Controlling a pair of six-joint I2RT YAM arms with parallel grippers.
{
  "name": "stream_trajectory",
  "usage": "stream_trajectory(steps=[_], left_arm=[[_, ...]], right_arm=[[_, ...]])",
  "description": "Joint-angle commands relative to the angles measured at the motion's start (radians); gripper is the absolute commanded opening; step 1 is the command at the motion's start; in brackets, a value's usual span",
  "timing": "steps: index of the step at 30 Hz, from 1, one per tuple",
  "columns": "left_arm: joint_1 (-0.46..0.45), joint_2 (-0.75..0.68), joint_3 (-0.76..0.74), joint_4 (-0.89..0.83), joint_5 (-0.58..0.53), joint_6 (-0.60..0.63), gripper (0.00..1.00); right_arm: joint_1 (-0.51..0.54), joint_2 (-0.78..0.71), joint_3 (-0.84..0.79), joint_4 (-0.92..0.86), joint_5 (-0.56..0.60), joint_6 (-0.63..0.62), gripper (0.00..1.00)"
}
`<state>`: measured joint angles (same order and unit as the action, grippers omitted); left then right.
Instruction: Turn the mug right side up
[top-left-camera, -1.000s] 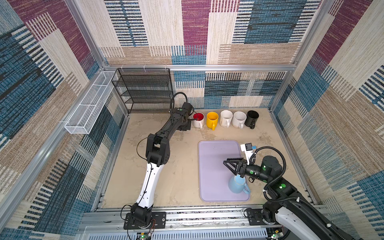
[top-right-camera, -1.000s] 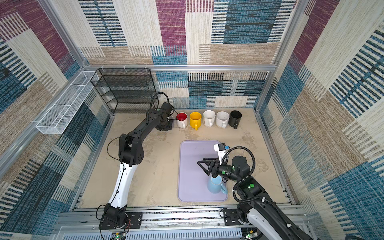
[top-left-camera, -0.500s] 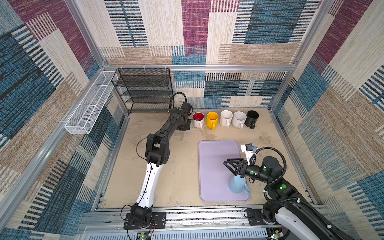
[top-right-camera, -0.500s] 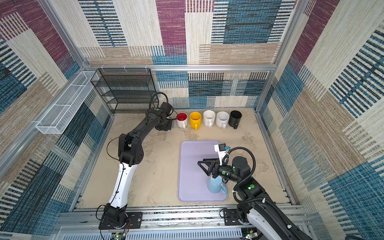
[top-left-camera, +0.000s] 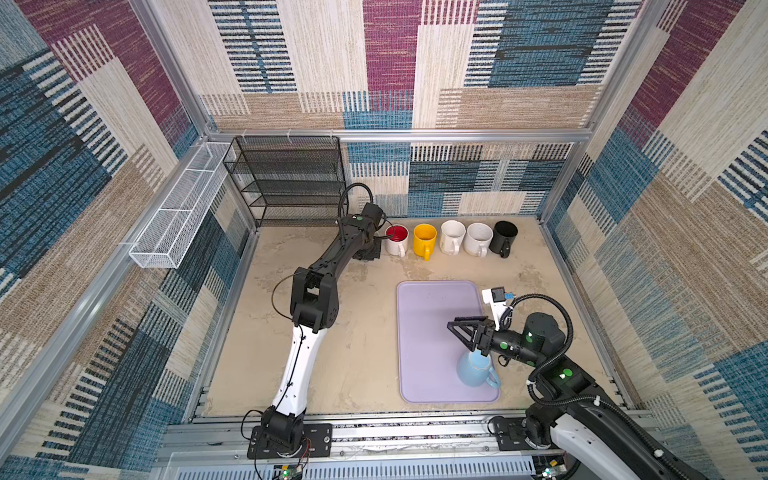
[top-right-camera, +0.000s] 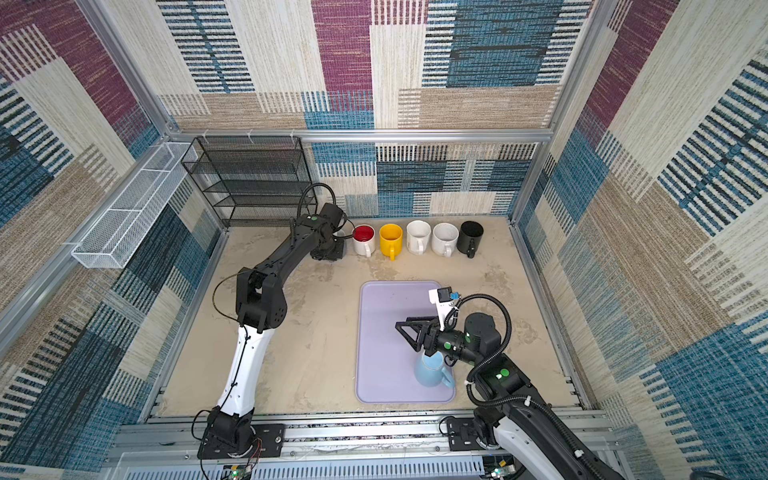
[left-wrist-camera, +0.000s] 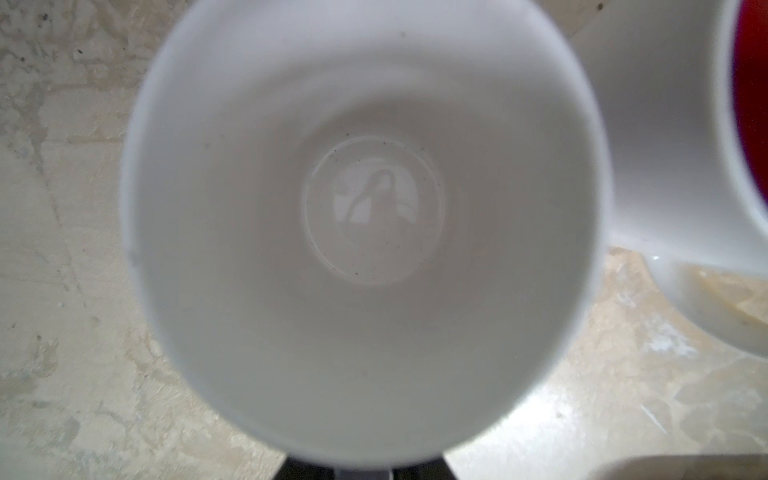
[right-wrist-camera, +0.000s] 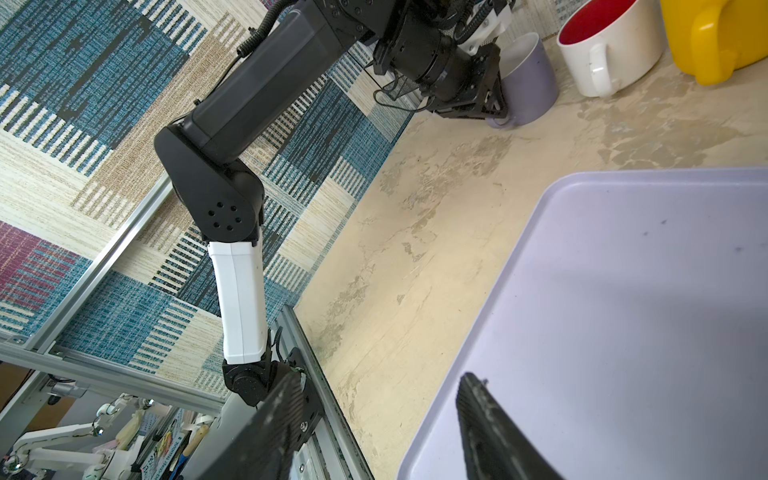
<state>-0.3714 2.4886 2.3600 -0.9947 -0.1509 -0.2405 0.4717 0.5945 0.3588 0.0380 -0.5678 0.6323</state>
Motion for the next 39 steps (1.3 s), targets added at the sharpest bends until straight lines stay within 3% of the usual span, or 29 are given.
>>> stream_trajectory(steps=[1, 10, 18, 24, 27, 34, 39], left_arm=[[0.002, -0.012, 0.010, 0.007, 0.010, 0.013, 0.26], [0.001, -0.040, 0.001, 0.008, 0.054, 0.019, 0.42], [-0.010, -0.117, -0.081, 0.054, 0.058, 0.029, 0.41], [-0.017, -0.219, -0.206, 0.140, 0.067, 0.027, 0.41], [-0.029, -0.296, -0.296, 0.193, 0.069, 0.032, 0.40], [-0.059, -0.545, -0.655, 0.401, 0.053, 0.033, 0.39], [-0.062, -0.745, -0.915, 0.533, 0.072, -0.012, 0.39]], right_arm=[[0.001, -0.001, -0.001, 0.013, 0.002, 0.012, 0.62], [0.001, -0.003, -0.002, 0.005, 0.010, 0.009, 0.62], [0.001, -0.010, 0.022, -0.060, 0.041, -0.009, 0.62], [0.001, 0.000, 0.120, -0.297, 0.171, -0.039, 0.64], [0.001, 0.016, 0.181, -0.438, 0.253, -0.033, 0.68], [0.002, -0.016, 0.259, -0.640, 0.319, -0.012, 0.77], [0.003, -0.025, 0.253, -0.728, 0.306, 0.041, 0.83]])
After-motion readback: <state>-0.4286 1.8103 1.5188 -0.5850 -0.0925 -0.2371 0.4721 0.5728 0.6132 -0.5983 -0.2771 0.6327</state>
